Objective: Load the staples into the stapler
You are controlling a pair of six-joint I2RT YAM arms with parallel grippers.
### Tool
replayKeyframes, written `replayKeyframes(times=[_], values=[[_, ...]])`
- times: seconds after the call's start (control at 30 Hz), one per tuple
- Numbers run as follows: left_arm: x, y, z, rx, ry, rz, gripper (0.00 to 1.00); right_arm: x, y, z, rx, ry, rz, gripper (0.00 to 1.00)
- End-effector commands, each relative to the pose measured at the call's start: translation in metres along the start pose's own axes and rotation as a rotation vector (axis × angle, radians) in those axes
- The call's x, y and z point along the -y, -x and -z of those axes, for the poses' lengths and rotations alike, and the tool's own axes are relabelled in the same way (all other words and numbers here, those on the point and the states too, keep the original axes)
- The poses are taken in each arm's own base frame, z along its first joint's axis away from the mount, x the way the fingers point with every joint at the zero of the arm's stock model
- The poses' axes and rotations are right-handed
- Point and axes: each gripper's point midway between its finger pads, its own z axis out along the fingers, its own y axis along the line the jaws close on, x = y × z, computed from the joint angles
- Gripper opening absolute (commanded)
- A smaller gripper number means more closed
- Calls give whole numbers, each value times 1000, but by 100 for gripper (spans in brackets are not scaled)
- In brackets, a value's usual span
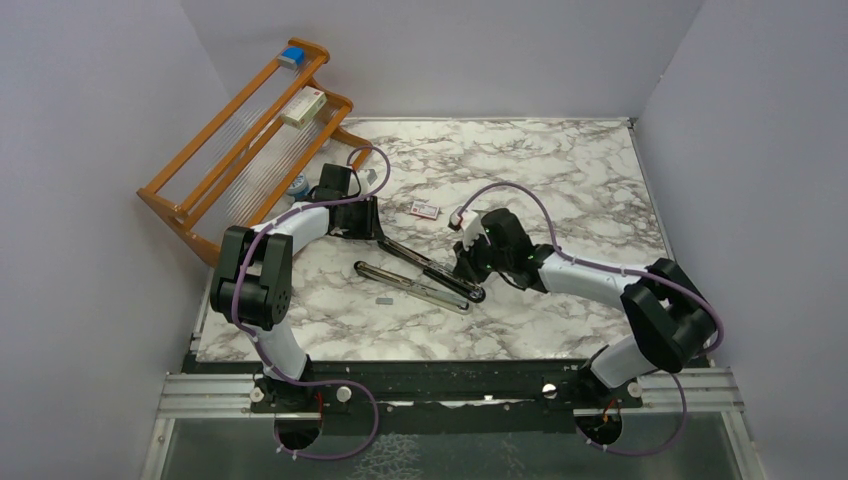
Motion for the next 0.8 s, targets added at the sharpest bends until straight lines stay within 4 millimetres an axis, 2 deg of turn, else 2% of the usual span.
replayKeyframes(times=[0.0, 0.47, 0.77], values=[[-18, -13, -6, -49, 72, -5, 33, -8, 2, -2, -21, 42, 15, 13], [-18, -13, -6, -49, 71, -5, 33, -10, -3, -1, -44, 57, 18, 12], [-18, -13, -6, -48, 71, -4, 33, -12, 9, 5, 1, 62, 43, 12]])
